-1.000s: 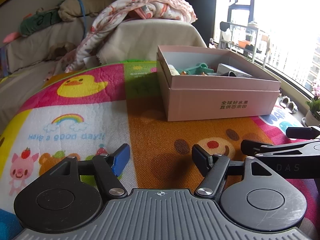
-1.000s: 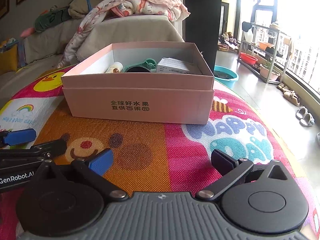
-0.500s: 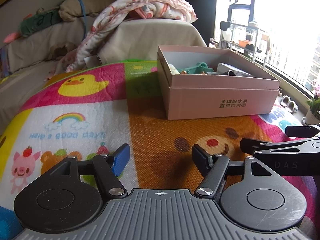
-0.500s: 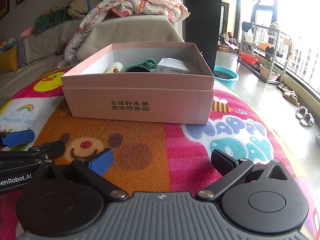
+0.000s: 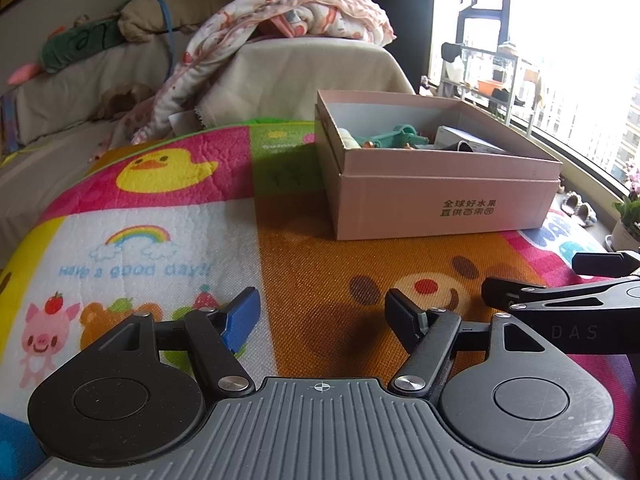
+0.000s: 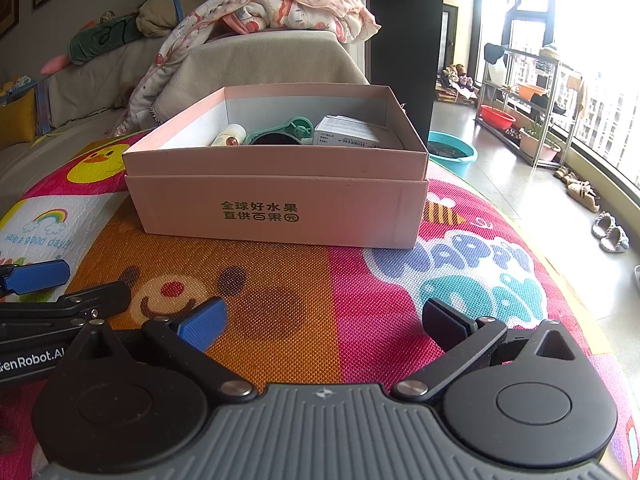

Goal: Organize rigid objects

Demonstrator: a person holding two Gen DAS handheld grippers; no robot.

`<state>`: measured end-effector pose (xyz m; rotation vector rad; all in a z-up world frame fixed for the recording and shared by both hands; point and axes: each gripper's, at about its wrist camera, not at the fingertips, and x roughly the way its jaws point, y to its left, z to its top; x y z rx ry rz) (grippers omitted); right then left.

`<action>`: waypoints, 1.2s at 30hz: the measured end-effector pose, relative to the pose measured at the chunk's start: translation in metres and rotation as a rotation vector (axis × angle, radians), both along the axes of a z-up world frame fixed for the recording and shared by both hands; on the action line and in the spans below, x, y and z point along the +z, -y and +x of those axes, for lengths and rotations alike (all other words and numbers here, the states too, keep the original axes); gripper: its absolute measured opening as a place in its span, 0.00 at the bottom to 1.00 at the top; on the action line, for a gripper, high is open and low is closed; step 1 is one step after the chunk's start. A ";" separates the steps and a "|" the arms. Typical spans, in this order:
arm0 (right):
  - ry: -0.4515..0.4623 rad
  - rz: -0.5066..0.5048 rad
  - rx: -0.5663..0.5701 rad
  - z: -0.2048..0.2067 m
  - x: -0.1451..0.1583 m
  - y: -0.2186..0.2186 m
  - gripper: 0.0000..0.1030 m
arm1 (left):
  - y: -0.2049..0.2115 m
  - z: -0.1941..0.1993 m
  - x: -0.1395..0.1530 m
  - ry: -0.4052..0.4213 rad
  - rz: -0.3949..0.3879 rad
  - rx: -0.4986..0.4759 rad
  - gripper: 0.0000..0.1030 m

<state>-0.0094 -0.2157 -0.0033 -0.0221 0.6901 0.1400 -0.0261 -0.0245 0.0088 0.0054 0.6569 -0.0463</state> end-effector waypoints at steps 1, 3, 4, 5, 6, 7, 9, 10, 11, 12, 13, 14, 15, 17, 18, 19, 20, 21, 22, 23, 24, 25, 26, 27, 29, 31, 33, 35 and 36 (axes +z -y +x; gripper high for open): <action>0.000 0.000 0.000 0.000 0.000 0.000 1.00 | 0.000 0.000 0.000 -0.001 0.000 0.000 0.73; 0.000 0.000 0.000 0.000 0.000 0.000 1.00 | 0.000 0.000 0.000 -0.001 -0.001 -0.001 0.73; 0.000 0.000 0.000 0.000 0.000 0.000 1.00 | 0.000 0.001 0.000 -0.002 -0.002 -0.001 0.73; 0.000 0.000 0.000 0.000 0.000 0.000 1.00 | 0.000 0.001 0.000 -0.001 0.002 0.000 0.73; 0.000 0.000 0.000 0.000 0.000 0.000 1.00 | 0.001 0.001 0.000 0.000 0.007 0.000 0.73; 0.000 0.000 0.000 0.000 0.000 0.000 1.00 | 0.001 0.001 0.000 0.000 0.010 0.001 0.73; 0.000 0.000 0.000 0.000 0.000 0.000 1.00 | 0.001 0.001 0.000 0.000 0.010 0.001 0.73; 0.000 0.000 0.000 0.000 0.000 0.000 1.00 | 0.001 0.001 0.000 0.000 0.010 0.001 0.73; 0.000 0.000 0.000 0.000 0.000 0.000 1.00 | 0.001 0.001 -0.001 0.000 0.009 0.000 0.73; 0.000 0.000 0.000 0.000 0.000 0.000 1.00 | 0.001 0.001 0.000 0.000 0.010 0.000 0.73; 0.000 0.000 0.000 0.000 0.000 0.000 1.00 | 0.001 0.001 0.000 0.000 0.010 0.000 0.73; 0.000 0.000 0.000 0.000 0.000 0.000 1.00 | 0.001 0.001 -0.001 0.000 0.009 0.000 0.73; 0.000 0.000 0.000 0.000 0.000 0.000 1.00 | 0.001 0.001 0.000 0.000 0.009 0.001 0.73; 0.000 0.000 0.000 0.000 0.000 0.000 1.00 | 0.001 0.001 0.000 0.000 0.010 0.001 0.73; 0.000 0.000 0.000 0.000 0.000 0.000 1.00 | 0.001 0.001 0.000 0.000 0.010 0.001 0.73; 0.000 0.000 0.000 0.000 0.000 0.000 1.00 | 0.001 0.001 -0.001 0.000 0.010 0.001 0.73; 0.000 0.000 0.000 0.000 0.000 0.000 1.00 | 0.001 0.001 0.000 0.000 0.010 0.001 0.73; 0.000 0.000 0.000 0.000 0.000 0.000 1.00 | 0.001 0.001 0.000 0.000 0.009 0.001 0.73; 0.000 0.000 0.000 0.000 0.000 0.000 1.00 | 0.001 0.001 -0.001 0.000 0.009 0.001 0.73; 0.000 0.000 0.000 0.000 0.000 0.000 1.00 | 0.001 0.001 0.000 0.000 0.009 0.001 0.73; 0.000 0.000 0.000 0.000 0.000 0.000 1.00 | 0.001 0.001 0.000 0.000 0.010 0.001 0.73; 0.000 0.000 0.000 0.000 0.000 0.000 1.00 | 0.001 0.001 -0.001 0.000 0.009 0.001 0.73; 0.000 0.000 0.000 0.000 0.000 0.000 1.00 | 0.001 0.001 -0.001 0.000 0.009 0.001 0.73; 0.000 0.000 0.000 0.000 0.000 0.000 1.00 | 0.001 0.001 -0.001 0.000 0.009 0.001 0.73; 0.000 0.000 0.000 0.000 0.000 0.000 1.00 | 0.001 0.001 -0.001 0.000 0.009 0.001 0.73; 0.000 0.000 0.000 0.000 0.000 0.000 1.00 | 0.001 0.001 -0.001 0.000 0.011 0.001 0.73; 0.000 0.000 0.000 0.000 0.000 0.000 1.00 | 0.001 0.001 -0.001 0.000 0.010 0.001 0.73; 0.000 0.000 0.000 0.000 0.000 0.000 1.00 | 0.001 0.001 -0.001 0.000 0.009 0.001 0.73; 0.000 0.000 0.000 0.000 0.000 0.000 1.00 | 0.001 0.001 -0.001 0.000 0.009 0.001 0.73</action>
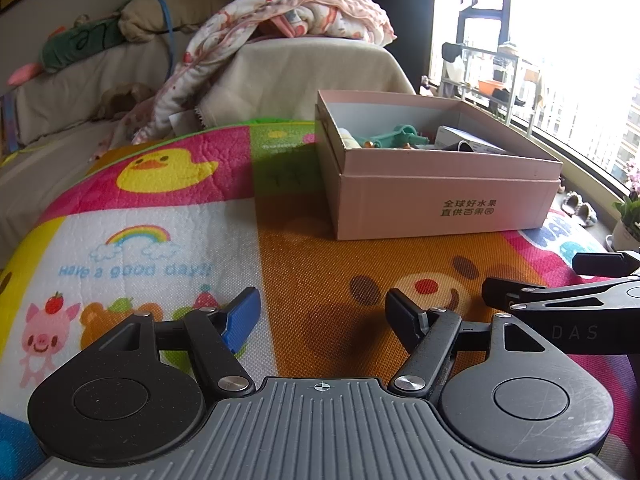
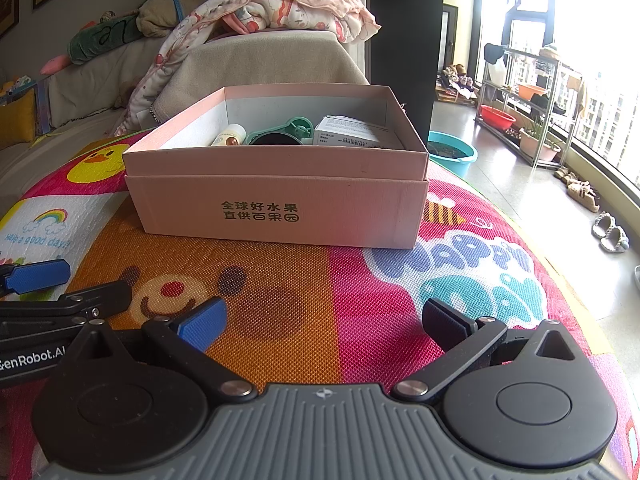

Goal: Organize rigid objects

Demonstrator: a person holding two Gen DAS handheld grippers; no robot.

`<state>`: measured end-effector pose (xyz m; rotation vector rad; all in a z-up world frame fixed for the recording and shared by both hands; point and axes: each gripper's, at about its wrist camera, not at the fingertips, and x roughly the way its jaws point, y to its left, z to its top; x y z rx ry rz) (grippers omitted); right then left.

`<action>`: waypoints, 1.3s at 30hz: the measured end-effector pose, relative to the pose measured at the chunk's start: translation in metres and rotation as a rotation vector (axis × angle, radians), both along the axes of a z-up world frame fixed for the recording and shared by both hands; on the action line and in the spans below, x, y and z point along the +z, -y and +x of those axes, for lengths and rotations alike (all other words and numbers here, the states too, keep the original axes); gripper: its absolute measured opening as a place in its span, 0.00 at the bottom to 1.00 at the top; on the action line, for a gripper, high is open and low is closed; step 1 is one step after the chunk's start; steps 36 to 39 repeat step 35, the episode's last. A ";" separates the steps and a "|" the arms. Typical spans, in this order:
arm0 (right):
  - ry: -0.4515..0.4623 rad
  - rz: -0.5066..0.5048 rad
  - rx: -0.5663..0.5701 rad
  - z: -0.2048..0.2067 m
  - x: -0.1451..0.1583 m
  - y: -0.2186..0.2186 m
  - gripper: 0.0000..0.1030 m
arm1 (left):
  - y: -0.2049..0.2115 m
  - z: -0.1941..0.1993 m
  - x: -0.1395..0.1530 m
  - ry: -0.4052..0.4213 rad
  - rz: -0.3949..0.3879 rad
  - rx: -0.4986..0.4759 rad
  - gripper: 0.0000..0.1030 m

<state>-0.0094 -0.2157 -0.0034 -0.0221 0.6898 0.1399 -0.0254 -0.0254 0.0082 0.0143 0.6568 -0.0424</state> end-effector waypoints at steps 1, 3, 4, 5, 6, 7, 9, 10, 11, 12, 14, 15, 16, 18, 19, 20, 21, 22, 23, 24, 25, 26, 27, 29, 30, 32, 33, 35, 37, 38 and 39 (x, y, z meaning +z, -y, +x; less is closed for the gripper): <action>0.000 0.000 0.000 0.000 0.000 0.000 1.00 | 0.000 0.000 0.000 0.000 0.000 0.000 0.73; 0.000 0.000 0.000 0.000 0.000 0.000 1.00 | 0.000 0.000 0.000 0.000 -0.001 0.000 0.72; 0.000 0.000 0.000 0.000 0.000 0.000 1.00 | 0.000 0.000 0.000 0.000 0.000 0.001 0.72; 0.000 0.000 0.000 0.000 0.000 0.000 1.00 | 0.000 0.000 0.000 0.001 -0.001 0.001 0.72; 0.000 0.000 0.000 0.000 0.000 0.000 1.00 | 0.000 0.000 0.000 0.001 -0.001 0.001 0.72; 0.000 0.000 0.000 0.000 0.000 0.000 1.00 | 0.000 0.000 0.000 0.001 0.000 0.001 0.72; 0.000 0.000 0.000 0.000 0.000 0.000 1.00 | 0.000 0.000 0.000 0.001 0.000 0.001 0.72; 0.000 0.000 0.000 0.000 0.000 0.000 1.00 | 0.000 0.000 0.000 0.001 0.000 0.001 0.72; 0.000 0.000 0.000 0.000 0.000 0.000 1.00 | 0.000 0.000 0.000 0.001 0.001 0.002 0.71; 0.000 0.000 0.000 0.000 0.000 0.000 1.00 | 0.000 0.000 0.000 0.002 0.003 0.004 0.70; 0.000 0.000 0.000 0.000 0.000 0.000 1.00 | 0.000 0.000 0.000 0.002 0.002 0.005 0.70; 0.000 0.000 0.000 0.000 0.000 0.000 1.00 | 0.000 -0.001 0.000 0.003 0.001 0.007 0.69; 0.000 0.000 0.000 0.000 0.000 0.000 1.00 | 0.000 -0.001 0.001 0.003 0.000 0.008 0.69; 0.000 0.000 0.000 0.000 0.000 0.000 1.00 | 0.000 -0.001 0.000 0.003 0.001 0.008 0.69; 0.000 -0.001 0.000 0.000 0.000 0.000 1.00 | 0.000 -0.001 0.000 0.003 0.001 0.008 0.69; 0.000 0.000 0.000 0.000 0.000 0.000 1.00 | 0.000 -0.001 0.000 0.003 0.000 0.008 0.69; 0.000 0.000 0.000 0.000 0.000 0.000 1.00 | 0.000 -0.001 0.000 0.003 0.000 0.008 0.69; 0.000 0.000 0.000 0.000 0.000 0.000 1.00 | 0.000 -0.001 0.000 0.003 0.000 0.008 0.69; 0.000 0.000 0.000 0.000 0.000 0.000 1.00 | 0.000 -0.001 0.000 0.003 0.001 0.008 0.69; 0.000 0.000 0.000 0.000 0.000 0.000 1.00 | 0.000 -0.001 0.000 0.003 0.001 0.008 0.69; 0.000 0.000 0.000 0.000 0.000 0.000 1.00 | 0.000 -0.001 0.000 0.003 0.001 0.008 0.69; 0.000 0.000 0.000 0.000 0.000 0.000 1.00 | 0.000 0.000 0.000 0.002 0.000 0.008 0.69; 0.000 0.000 0.000 0.000 0.000 0.000 1.00 | 0.000 0.000 0.000 0.002 -0.001 0.008 0.69; 0.000 0.000 0.000 0.000 0.000 0.000 1.00 | 0.000 -0.001 0.000 0.003 0.000 0.008 0.69; 0.000 0.000 0.000 0.000 0.000 0.000 1.00 | 0.000 -0.001 0.000 0.003 0.000 0.008 0.69; 0.000 0.000 0.000 0.000 0.000 0.000 1.00 | 0.000 -0.001 0.000 0.003 0.000 0.008 0.69; 0.000 0.000 0.000 0.000 0.000 0.000 1.00 | 0.000 -0.001 0.000 0.003 0.001 0.008 0.69; 0.000 0.000 0.000 0.000 0.000 0.000 1.00 | -0.001 -0.001 0.000 0.003 -0.002 0.008 0.69; 0.000 0.000 0.000 0.000 0.000 0.000 1.00 | -0.001 -0.001 0.000 0.003 -0.002 0.008 0.69; 0.000 0.000 0.000 0.000 0.000 0.000 1.00 | -0.001 -0.001 0.000 0.003 -0.002 0.008 0.69; 0.000 0.000 0.000 0.000 0.000 0.000 1.00 | -0.001 -0.001 0.000 0.003 -0.002 0.008 0.69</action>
